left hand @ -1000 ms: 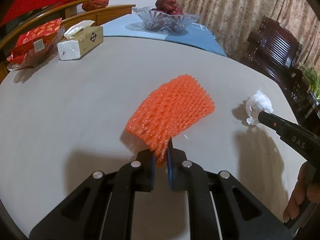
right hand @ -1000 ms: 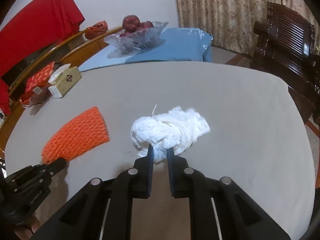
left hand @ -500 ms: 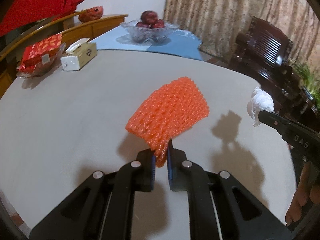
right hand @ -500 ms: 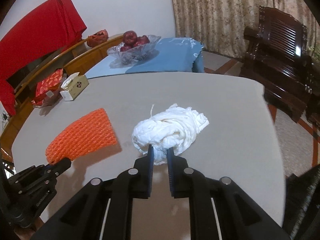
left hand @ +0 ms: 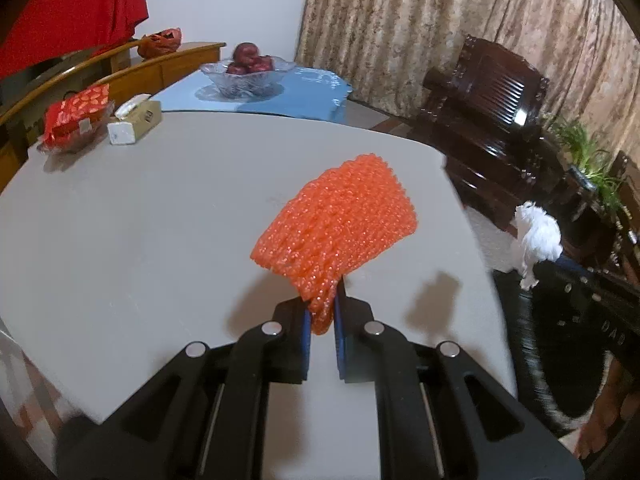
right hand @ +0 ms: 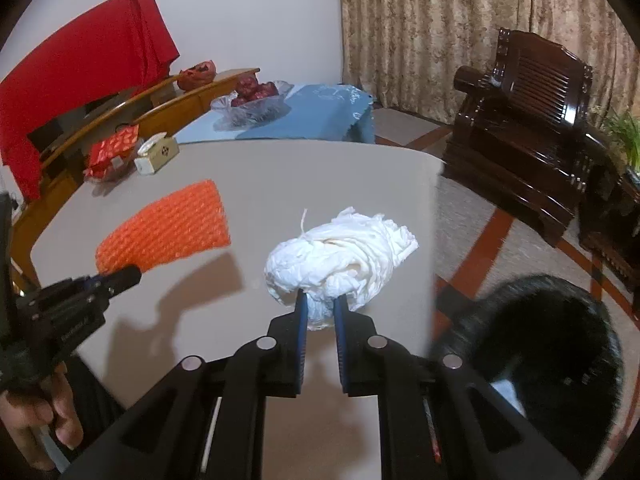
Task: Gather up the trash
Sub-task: 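Carry the foam net and white tissue over the black bin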
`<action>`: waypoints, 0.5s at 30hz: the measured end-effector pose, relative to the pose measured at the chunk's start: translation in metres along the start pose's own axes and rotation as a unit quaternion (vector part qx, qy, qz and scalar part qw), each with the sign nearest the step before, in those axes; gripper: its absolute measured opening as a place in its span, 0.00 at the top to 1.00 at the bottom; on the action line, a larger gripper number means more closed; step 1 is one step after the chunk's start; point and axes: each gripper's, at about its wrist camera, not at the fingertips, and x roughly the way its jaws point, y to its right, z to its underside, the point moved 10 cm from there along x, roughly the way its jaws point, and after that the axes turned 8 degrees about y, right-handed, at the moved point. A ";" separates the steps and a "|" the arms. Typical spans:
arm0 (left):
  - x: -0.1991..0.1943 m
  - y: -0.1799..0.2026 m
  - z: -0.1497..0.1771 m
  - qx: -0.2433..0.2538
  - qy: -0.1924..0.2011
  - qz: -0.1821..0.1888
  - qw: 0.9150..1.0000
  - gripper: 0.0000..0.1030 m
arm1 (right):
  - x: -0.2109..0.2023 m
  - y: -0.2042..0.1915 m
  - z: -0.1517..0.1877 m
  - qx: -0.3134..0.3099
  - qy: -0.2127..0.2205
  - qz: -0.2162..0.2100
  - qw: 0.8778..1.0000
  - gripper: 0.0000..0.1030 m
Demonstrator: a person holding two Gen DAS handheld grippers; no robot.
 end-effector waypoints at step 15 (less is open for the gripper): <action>-0.031 0.207 0.066 0.033 -0.042 0.078 0.996 0.92 | -0.098 0.175 0.070 0.036 -0.019 0.076 0.996 0.87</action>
